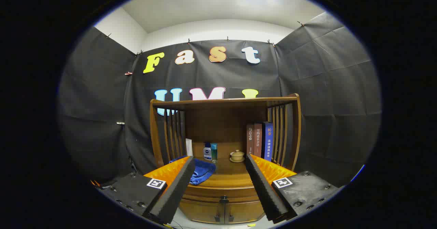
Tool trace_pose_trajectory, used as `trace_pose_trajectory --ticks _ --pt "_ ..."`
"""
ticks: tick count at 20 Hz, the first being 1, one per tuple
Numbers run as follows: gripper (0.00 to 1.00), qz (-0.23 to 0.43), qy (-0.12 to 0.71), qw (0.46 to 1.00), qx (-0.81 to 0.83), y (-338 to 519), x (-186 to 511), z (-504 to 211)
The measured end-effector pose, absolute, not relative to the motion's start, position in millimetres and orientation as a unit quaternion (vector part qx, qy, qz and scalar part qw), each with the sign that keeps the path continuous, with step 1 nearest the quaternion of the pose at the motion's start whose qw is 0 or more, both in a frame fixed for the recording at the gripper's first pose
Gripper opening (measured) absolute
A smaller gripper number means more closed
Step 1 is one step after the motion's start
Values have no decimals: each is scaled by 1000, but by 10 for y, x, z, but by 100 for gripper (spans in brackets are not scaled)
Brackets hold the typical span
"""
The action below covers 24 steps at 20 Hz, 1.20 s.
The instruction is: Pull open the drawer, take out the items inside it, and place them on the countertop above the cabinet.
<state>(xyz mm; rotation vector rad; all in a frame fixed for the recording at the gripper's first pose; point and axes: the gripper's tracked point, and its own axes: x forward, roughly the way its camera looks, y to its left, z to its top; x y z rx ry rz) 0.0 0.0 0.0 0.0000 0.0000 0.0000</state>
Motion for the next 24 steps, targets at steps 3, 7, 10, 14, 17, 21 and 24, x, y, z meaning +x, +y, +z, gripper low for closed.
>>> trace_pose_trajectory --ticks 3,7,10,14,17,21,24 --pt "98 3 -4 1000 -3 -8 10 42" --pt "98 1 4 1000 -1 -47 25 -26" --pt "98 1 9 1000 1 -58 20 -68" --pt "98 0 12 1000 1 -78 27 -110" --pt "98 -2 13 1000 5 -96 42 -104" --pt "98 0 12 1000 10 -70 72 -120" --pt "98 1 16 1000 6 -60 96 -152"
